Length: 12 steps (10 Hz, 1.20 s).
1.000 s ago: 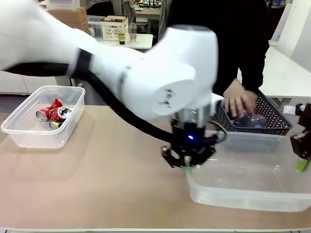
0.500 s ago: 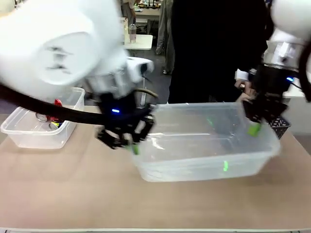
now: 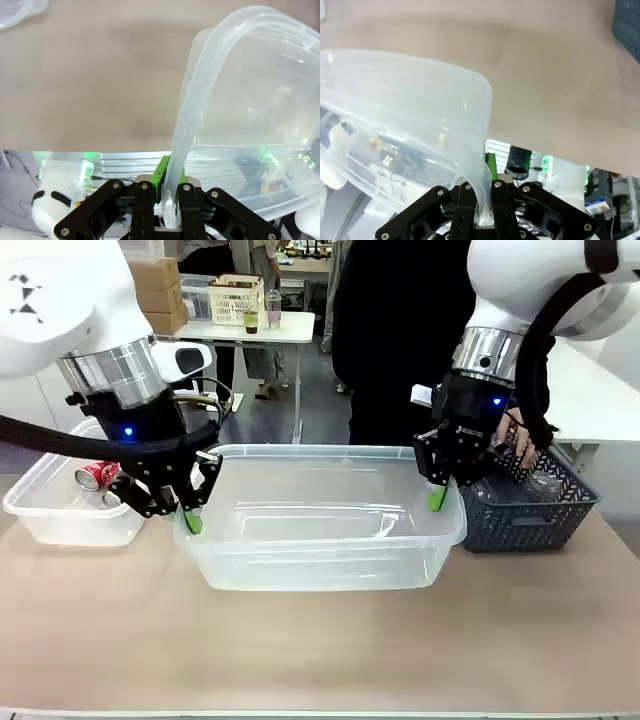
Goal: Sort the waste into each basket.
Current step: Pick up the Organizing box on the right side of the table and lift it, then offer the picked Organizing box to the human.
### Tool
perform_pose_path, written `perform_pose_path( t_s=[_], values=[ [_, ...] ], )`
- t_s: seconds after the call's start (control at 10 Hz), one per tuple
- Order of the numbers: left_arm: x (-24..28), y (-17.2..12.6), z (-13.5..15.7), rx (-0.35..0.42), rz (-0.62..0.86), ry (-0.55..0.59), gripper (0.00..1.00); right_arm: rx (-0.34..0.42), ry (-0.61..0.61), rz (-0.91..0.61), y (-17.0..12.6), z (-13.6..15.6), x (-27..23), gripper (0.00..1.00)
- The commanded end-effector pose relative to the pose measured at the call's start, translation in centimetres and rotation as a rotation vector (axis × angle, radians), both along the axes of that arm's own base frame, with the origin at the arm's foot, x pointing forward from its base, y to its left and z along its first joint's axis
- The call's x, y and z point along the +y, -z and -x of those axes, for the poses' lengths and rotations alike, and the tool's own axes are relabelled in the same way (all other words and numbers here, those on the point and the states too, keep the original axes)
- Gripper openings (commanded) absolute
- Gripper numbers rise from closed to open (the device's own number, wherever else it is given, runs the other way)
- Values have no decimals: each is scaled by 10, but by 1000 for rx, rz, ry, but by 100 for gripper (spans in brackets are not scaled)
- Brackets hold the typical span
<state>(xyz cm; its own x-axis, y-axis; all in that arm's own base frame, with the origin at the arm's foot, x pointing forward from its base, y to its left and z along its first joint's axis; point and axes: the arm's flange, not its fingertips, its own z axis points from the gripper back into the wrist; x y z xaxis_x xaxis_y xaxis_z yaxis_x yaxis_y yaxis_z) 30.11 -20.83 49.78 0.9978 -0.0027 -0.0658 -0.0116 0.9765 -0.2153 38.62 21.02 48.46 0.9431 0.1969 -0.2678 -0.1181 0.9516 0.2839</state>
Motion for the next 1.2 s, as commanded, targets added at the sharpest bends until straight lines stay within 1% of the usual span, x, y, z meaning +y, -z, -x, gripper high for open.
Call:
perform_pose_path(
  t_s=[0.0, 0.1, 0.2, 0.3, 0.4, 0.5, 1.1],
  values=[
    [29, 5, -30, 117, -99, 65, 0, -123, -15, 76, 2, 11, -42, 0],
    [25, 6, -37, 137, -108, 67, 0, -143, -11, 71, 4, 7, -45, 0],
    [19, 6, -38, 132, -95, 86, 0, -133, -3, 58, 7, 3, -49, 0],
    [14, 5, -37, 118, -88, 85, 0, -150, 18, 49, 7, -3, -55, 0],
    [7, 6, -34, 96, -97, 91, 0, -151, 9, 42, 7, -12, -62, 0],
    [-16, 5, -37, 110, -5, 52, 0, -103, 42, 5, 5, 7, -14, 0],
    [-16, 5, -37, 110, -5, 52, 0, -103, 42, 5, 5, 7, -14, 0]
  ],
)
